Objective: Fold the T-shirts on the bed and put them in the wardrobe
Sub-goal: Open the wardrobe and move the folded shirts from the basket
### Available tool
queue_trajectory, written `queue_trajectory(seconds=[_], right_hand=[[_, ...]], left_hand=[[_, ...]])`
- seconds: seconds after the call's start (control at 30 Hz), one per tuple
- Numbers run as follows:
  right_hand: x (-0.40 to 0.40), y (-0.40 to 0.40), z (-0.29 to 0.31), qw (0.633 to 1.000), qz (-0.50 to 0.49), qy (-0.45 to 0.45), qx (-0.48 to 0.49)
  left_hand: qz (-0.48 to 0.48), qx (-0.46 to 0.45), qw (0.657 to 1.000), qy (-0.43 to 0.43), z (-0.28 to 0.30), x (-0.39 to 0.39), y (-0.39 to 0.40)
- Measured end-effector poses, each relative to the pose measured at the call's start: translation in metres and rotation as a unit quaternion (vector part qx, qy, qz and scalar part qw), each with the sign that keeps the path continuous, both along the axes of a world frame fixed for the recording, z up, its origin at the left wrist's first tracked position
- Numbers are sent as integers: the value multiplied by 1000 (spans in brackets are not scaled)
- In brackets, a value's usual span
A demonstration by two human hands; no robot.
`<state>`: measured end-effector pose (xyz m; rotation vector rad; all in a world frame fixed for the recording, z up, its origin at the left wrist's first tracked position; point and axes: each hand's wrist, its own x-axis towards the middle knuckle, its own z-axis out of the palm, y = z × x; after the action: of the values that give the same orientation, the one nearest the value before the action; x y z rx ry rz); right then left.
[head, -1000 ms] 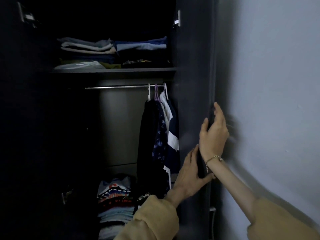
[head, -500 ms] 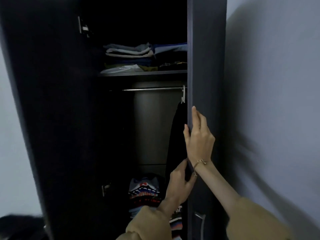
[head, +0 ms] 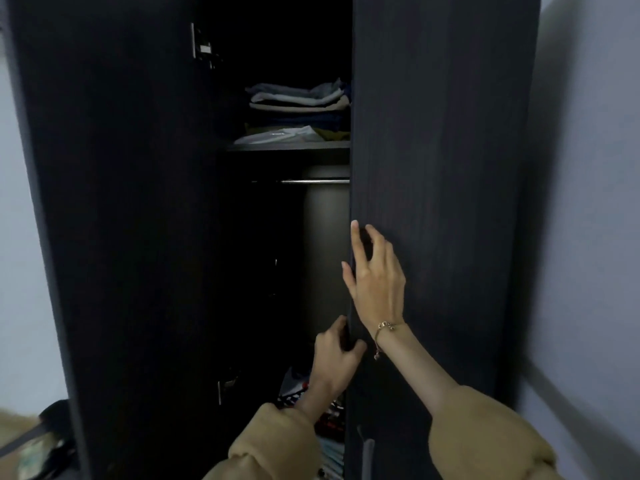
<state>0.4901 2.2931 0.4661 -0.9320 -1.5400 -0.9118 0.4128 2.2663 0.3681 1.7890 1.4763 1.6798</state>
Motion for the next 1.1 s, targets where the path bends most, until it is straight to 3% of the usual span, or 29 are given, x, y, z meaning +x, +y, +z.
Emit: queue_trajectory(seconds=[0.43,0.83,1.1], right_hand=[[-1,93,-8,990,-35,-134,23],[5,123,-3,987,4,-158,0],[6,120,0,986,20,-161,-29]], left_hand=[[-14,-115,993,1,27,-26,75],[-40,-167,983,-68,19,-32,111],[-49,-165,984,-35,14,-36,114]])
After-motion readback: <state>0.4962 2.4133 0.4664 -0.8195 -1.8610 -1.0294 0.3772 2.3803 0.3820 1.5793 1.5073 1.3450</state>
